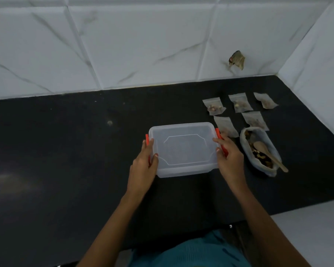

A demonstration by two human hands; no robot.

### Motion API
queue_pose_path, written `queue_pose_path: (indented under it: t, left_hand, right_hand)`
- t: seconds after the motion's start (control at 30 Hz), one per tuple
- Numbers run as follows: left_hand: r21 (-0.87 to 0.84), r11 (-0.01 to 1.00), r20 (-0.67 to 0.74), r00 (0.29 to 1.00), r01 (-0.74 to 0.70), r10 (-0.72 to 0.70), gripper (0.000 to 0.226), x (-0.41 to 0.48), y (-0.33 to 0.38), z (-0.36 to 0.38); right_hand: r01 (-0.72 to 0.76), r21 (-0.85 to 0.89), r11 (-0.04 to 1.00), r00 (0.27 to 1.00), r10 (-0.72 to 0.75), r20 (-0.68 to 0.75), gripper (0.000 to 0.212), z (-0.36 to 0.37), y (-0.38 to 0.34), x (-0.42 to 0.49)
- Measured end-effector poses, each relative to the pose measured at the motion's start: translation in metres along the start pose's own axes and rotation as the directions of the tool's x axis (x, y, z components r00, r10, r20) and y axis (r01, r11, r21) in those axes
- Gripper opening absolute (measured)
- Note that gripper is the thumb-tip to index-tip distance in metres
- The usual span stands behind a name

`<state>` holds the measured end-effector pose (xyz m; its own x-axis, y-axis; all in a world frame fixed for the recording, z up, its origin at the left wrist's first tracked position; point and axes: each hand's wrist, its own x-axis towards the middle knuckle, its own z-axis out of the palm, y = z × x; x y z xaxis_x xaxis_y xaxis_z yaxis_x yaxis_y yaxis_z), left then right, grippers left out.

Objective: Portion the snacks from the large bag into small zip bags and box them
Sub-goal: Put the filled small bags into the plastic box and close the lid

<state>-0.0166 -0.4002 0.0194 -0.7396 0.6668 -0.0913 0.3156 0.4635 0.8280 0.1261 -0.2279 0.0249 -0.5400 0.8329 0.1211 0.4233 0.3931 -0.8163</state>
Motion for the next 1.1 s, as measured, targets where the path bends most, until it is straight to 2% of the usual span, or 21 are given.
queue_pose_path:
  t: [0.1, 0.37, 0.47, 0.53, 0.6, 0.7, 0.8, 0.87, 0.97, 1.1]
  left_hand:
    - [0.006, 1.000, 0.035, 0.999, -0.004, 0.003, 0.058, -0.015, -0.003, 0.006]
    - [0.050, 0.995, 0.076, 0.993, 0.089, -0.092, 0.059, -0.024, -0.005, 0.016]
    - [0.213, 0.973, -0.012, 0.996, 0.091, -0.091, 0.053, -0.025, 0.005, 0.020]
    - [0.377, 0.924, -0.116, 0.993, 0.058, -0.016, 0.051, -0.024, 0.014, 0.023]
    - [0.441, 0.897, -0.146, 0.988, 0.021, 0.049, 0.050, -0.018, 0.028, 0.028]
    - [0.506, 0.857, -0.022, 0.992, -0.098, 0.126, 0.052, -0.004, 0.051, 0.048]
    - [0.543, 0.814, 0.130, 0.978, -0.206, 0.161, 0.059, 0.011, 0.065, 0.074]
    - [0.596, 0.769, 0.201, 0.970, -0.229, 0.133, 0.063, 0.019, 0.067, 0.088]
    - [0.667, 0.715, 0.246, 0.968, -0.212, 0.057, 0.064, 0.024, 0.064, 0.099]
    - [0.692, 0.688, 0.250, 0.967, -0.219, 0.056, 0.063, 0.023, 0.062, 0.101]
  right_hand:
    - [-0.029, 0.011, 1.000, 1.000, 0.029, -0.009, 0.035, -0.006, 0.008, -0.015]
    - [-0.018, -0.006, 1.000, 0.999, 0.019, 0.030, 0.037, -0.012, 0.018, -0.027]
    - [-0.057, 0.008, 0.998, 0.996, 0.056, 0.068, 0.039, -0.016, 0.021, -0.022]
    - [-0.123, 0.060, 0.991, 0.990, 0.118, 0.082, 0.041, -0.019, 0.021, -0.017]
    - [-0.213, 0.105, 0.971, 0.974, 0.203, 0.096, 0.043, -0.021, 0.020, -0.010]
    - [-0.298, 0.081, 0.951, 0.945, 0.282, 0.165, 0.041, -0.023, 0.017, 0.002]
    - [-0.305, 0.056, 0.951, 0.938, 0.290, 0.192, 0.035, -0.023, 0.015, 0.007]
    - [-0.289, 0.033, 0.957, 0.941, 0.277, 0.195, 0.031, -0.023, 0.016, 0.009]
    - [-0.239, -0.026, 0.971, 0.948, 0.239, 0.210, 0.023, -0.025, 0.016, 0.011]
    - [-0.201, -0.104, 0.974, 0.946, 0.220, 0.239, 0.021, -0.025, 0.019, 0.018]
